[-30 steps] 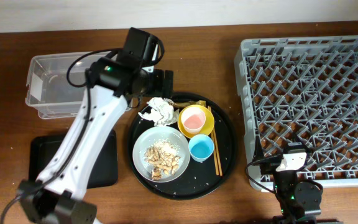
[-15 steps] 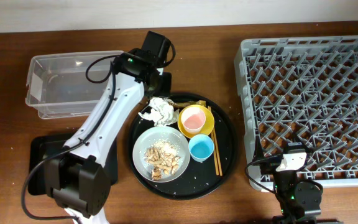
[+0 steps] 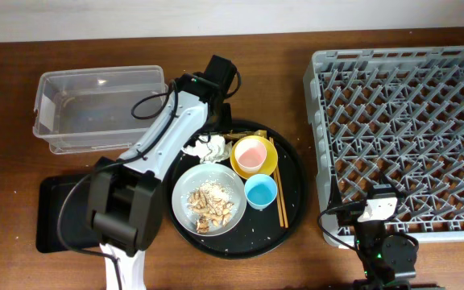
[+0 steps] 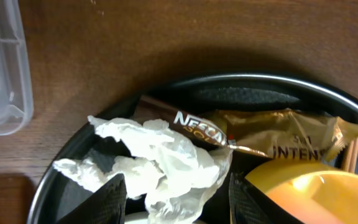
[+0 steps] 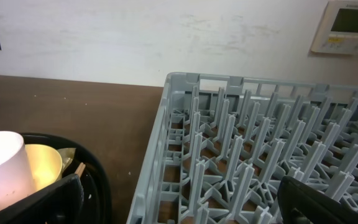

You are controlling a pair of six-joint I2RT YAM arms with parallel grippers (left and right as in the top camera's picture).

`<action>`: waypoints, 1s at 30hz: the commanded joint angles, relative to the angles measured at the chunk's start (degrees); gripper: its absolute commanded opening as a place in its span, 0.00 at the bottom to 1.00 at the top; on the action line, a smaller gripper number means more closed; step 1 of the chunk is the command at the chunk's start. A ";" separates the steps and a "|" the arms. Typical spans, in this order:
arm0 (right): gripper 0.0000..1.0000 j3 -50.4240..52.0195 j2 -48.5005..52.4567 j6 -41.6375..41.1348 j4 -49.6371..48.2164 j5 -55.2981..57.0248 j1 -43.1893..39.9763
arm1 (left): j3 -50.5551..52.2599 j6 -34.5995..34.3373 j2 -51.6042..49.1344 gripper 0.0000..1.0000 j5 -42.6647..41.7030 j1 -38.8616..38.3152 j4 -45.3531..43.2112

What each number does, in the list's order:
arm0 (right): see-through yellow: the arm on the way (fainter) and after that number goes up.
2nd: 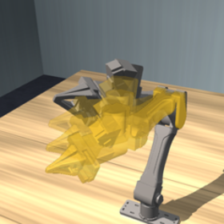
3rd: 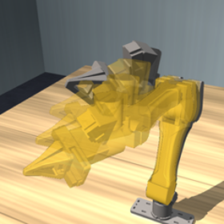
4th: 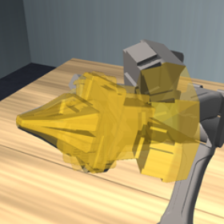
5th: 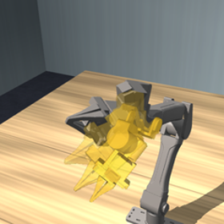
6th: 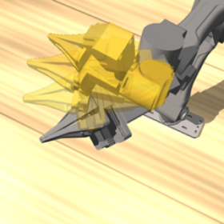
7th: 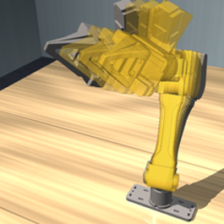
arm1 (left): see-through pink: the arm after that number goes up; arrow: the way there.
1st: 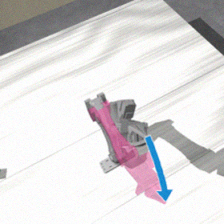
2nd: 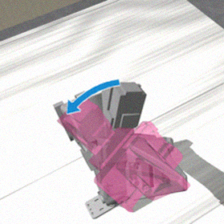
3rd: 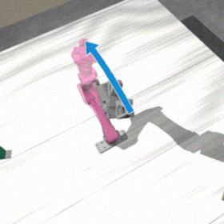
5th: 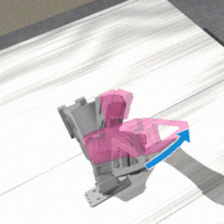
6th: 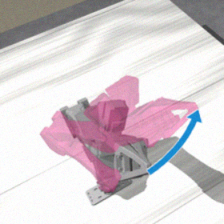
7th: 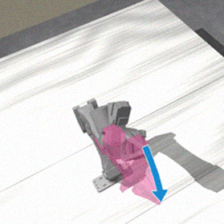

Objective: Sort waste into correct bins and load items into the dishwasher rack
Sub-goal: 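Reach the left gripper over the tray to the white tissue, then grasp the crumpled white tissue with the left gripper and lift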

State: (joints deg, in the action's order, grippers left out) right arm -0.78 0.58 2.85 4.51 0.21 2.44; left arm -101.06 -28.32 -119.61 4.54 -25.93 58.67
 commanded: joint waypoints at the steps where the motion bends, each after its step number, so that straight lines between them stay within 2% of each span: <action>1: 0.98 0.46 -0.26 -0.09 0.17 0.48 -0.22 | -0.98 -7.34 -3.15 0.53 0.15 -0.33 -0.20; 11: 0.98 0.46 -0.26 -0.09 0.17 0.48 -0.22 | -0.98 -9.88 -6.36 0.53 -0.85 -0.55 -1.01; 20: 0.98 0.46 -0.26 -0.09 0.17 0.48 -0.22 | -1.07 -9.84 -6.36 0.15 -2.25 -0.55 -0.96; 22: 0.98 0.46 -0.26 -0.09 0.17 0.48 -0.22 | -1.11 -9.84 -6.36 0.01 -3.39 -0.52 -0.83; 30: 0.98 0.46 -0.26 -0.09 0.17 0.48 -0.22 | -7.69 -9.84 -6.25 0.01 -3.48 -0.52 7.21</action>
State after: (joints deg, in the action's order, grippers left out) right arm -0.78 0.58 2.85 4.51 0.19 2.44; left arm -104.18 -38.00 -125.38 1.65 -26.24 63.20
